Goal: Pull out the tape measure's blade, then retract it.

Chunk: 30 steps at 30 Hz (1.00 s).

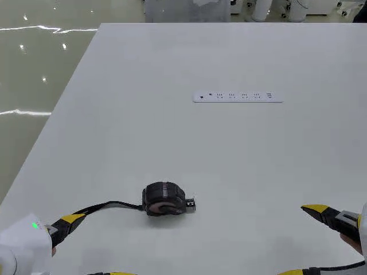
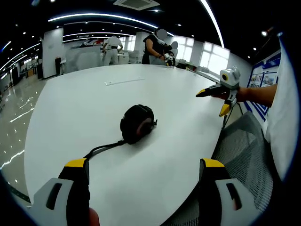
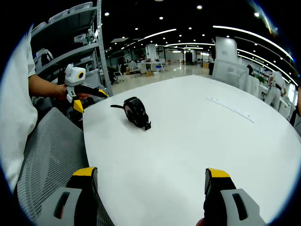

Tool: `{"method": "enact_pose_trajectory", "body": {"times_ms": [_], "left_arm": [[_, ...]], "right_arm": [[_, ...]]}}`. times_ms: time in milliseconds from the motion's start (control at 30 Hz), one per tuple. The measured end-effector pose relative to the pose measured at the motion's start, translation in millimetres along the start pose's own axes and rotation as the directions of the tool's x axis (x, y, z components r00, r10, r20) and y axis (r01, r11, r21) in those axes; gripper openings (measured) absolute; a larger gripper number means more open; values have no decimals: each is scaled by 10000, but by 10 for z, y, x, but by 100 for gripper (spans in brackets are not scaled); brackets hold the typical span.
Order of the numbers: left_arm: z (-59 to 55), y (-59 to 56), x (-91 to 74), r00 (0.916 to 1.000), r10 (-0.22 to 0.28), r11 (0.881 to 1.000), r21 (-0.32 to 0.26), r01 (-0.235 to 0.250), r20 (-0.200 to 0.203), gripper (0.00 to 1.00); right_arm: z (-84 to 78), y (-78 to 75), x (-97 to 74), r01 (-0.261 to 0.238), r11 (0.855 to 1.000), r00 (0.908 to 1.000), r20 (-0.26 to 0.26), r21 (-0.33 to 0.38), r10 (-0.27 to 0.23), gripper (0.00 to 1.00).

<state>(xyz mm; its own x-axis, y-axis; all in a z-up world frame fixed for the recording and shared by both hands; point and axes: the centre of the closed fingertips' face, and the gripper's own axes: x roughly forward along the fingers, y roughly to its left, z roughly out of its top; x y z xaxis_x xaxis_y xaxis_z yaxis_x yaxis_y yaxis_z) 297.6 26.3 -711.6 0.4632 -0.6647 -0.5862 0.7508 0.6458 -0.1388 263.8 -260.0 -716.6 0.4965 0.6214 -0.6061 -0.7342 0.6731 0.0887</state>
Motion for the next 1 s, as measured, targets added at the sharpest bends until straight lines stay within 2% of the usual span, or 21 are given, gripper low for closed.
{"method": "enact_pose_trajectory", "body": {"times_ms": [300,667,833,1000], "left_arm": [[-3,-23,84,9999,-139,9999,97,139,-75,94],[-12,-26,75,9998,-156,9999,-27,156,-97,94],[21,-32,82,9999,-166,9999,-11,166,-37,94],[88,-39,78,9997,-214,9998,65,213,83,94]], "right_arm": [[37,-112,-45,198,9998,9998,38,-43,-198,95],[-6,-78,-10,187,9998,9998,-66,-20,-187,95],[-23,-87,1,146,9998,9998,-153,-99,-148,94],[37,-102,23,91,9999,9999,-50,-93,-91,94]]}}
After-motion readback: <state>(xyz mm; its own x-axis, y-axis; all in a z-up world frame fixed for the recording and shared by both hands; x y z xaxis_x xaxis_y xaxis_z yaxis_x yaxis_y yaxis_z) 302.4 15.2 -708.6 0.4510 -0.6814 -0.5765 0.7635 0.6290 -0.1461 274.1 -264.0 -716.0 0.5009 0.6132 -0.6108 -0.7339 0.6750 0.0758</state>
